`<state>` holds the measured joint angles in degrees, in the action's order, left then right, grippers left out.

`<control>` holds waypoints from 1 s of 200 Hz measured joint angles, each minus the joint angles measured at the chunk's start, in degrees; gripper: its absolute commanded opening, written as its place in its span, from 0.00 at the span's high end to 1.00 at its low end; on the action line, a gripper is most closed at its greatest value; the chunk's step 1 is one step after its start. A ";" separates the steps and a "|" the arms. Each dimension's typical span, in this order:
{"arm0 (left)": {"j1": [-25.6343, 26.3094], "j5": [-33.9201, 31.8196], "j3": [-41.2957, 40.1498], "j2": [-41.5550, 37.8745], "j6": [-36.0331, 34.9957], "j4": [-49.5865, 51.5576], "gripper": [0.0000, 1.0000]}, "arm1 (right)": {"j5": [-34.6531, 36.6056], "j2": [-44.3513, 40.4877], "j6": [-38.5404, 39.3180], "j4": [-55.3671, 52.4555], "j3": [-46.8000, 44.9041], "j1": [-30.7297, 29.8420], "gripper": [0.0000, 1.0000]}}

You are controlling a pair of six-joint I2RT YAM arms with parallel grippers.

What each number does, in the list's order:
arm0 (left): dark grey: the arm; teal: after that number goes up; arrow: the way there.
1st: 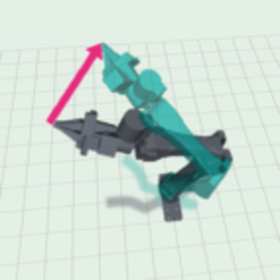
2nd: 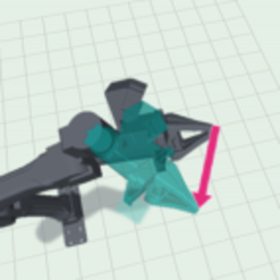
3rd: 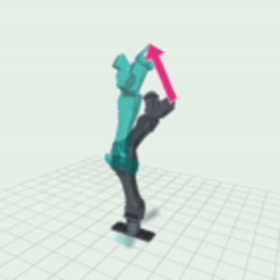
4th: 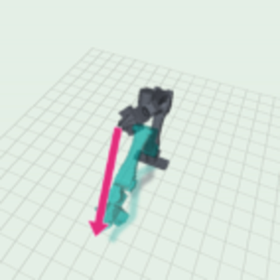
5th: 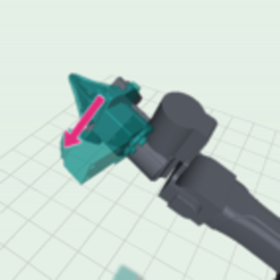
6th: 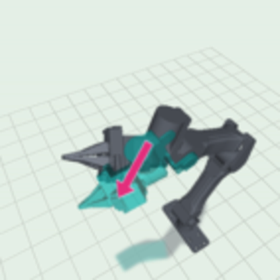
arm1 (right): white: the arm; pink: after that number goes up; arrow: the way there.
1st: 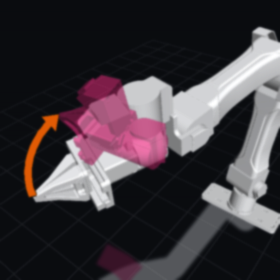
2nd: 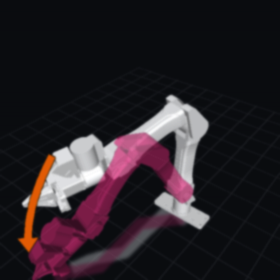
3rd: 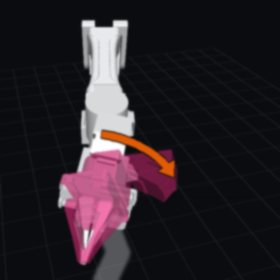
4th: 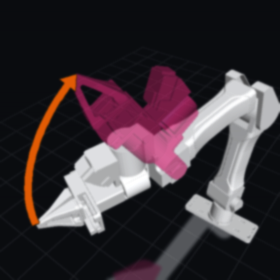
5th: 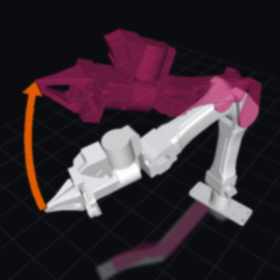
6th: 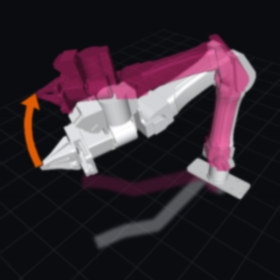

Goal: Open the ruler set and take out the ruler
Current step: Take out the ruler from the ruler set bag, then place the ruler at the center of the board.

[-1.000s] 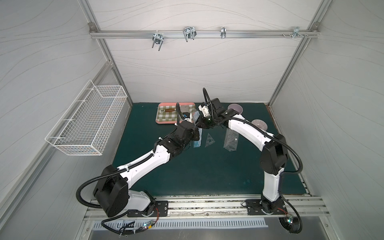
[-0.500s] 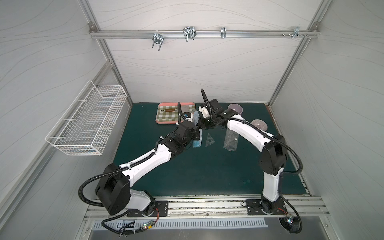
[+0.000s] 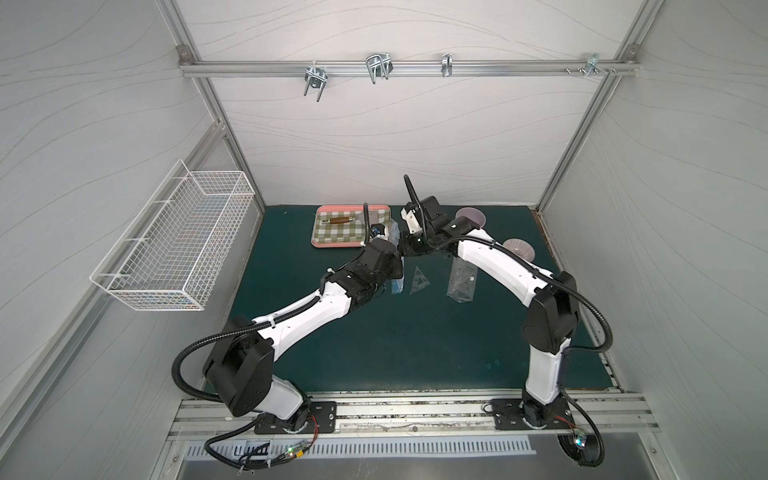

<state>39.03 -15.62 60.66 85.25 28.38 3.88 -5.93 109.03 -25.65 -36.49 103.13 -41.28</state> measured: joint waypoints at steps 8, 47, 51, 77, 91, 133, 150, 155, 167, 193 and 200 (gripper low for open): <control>-0.22 -0.17 0.35 0.74 0.17 0.17 1.00 | 0.52 -0.59 0.17 -0.13 -0.02 0.00 0.99; -1.53 -0.59 1.03 3.13 0.39 0.20 1.00 | 1.49 -4.28 0.66 -0.57 -0.98 0.35 0.99; -1.66 -0.68 1.03 3.15 0.39 0.20 1.00 | 1.53 -4.81 0.68 -0.57 -1.33 0.48 0.99; -2.75 -1.38 1.01 2.84 0.35 0.17 1.00 | 1.66 -7.69 0.72 -0.72 -4.09 1.64 0.98; -3.43 -1.55 0.61 2.01 0.22 0.17 1.00 | 1.42 -8.79 0.83 -0.74 -5.66 2.89 0.98; -5.64 -2.27 -2.78 -5.44 -1.05 1.66 1.00 | -4.09 -9.77 1.81 0.37 -9.64 7.80 0.97; -6.40 -3.19 -3.82 -9.51 -1.75 3.34 1.00 | -9.33 -9.40 2.03 2.32 -11.74 9.68 0.97; -6.58 -3.52 -3.98 -10.54 -1.90 3.78 1.00 | -10.69 -9.03 2.01 3.08 -12.15 10.01 0.97; -7.10 -4.24 -4.13 -12.70 -2.34 4.83 1.00 | -13.62 -7.78 2.01 4.90 -12.85 10.54 0.97; -7.93 -5.33 -4.26 -16.41 -2.93 6.69 1.00 | -19.67 -2.75 1.51 9.14 -13.14 10.67 0.97; -8.02 -5.49 -4.35 -17.07 -2.99 6.88 1.00 | -20.96 -1.14 1.38 10.05 -13.14 10.64 0.97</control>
<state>31.00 -21.10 56.31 68.18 25.39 10.76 -26.89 107.90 -24.27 -26.44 90.00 -30.63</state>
